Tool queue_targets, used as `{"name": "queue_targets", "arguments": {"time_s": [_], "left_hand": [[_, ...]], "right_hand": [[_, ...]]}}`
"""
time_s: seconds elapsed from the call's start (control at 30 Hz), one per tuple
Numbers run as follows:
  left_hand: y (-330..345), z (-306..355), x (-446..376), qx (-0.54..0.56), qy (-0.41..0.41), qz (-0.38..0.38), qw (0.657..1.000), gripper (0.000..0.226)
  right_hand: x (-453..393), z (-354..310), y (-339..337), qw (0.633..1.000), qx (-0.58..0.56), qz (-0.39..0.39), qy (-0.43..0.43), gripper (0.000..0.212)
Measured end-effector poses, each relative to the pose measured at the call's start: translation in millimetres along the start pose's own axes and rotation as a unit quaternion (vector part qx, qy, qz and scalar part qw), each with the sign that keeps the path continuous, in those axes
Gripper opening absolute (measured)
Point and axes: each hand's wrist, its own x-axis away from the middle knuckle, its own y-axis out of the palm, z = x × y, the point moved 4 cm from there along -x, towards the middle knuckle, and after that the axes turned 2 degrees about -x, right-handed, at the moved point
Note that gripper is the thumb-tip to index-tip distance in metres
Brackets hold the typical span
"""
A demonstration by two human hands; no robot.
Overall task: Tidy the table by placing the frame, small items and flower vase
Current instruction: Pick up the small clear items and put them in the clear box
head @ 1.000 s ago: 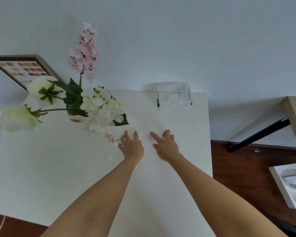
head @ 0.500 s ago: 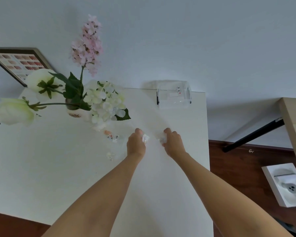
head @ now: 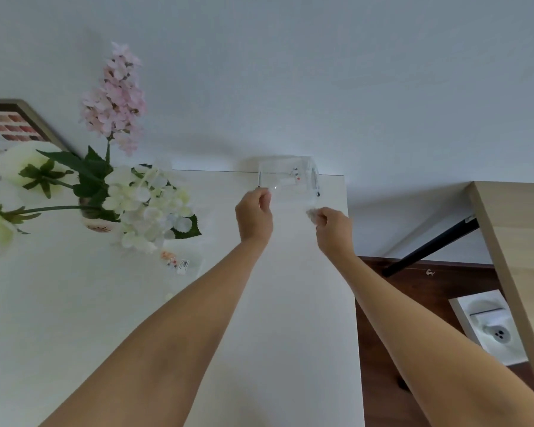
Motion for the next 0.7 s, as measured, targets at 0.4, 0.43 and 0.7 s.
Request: {"name": "queue_targets", "arguments": {"time_s": [0.4,0.43,0.7], "left_hand": [[52.1,12.3,-57.8,-0.131,-0.015,-0.013,0.991,0.014],[54.8,11.4,-61.2,-0.142,-0.017,-0.014,0.99,0.014],[66.7,-5.6,-80.4,-0.25,-0.018,-0.014,0.968,0.017]], "right_hand": [[-60.9,-13.9,-34.4,0.993,-0.054,0.097,0.028,0.008],[-64.5,-15.2,-32.4,0.994,-0.051,0.096,0.02,0.008],[-88.9,-26.3,-6.0,0.997,-0.036,0.069,-0.023,0.005]]}}
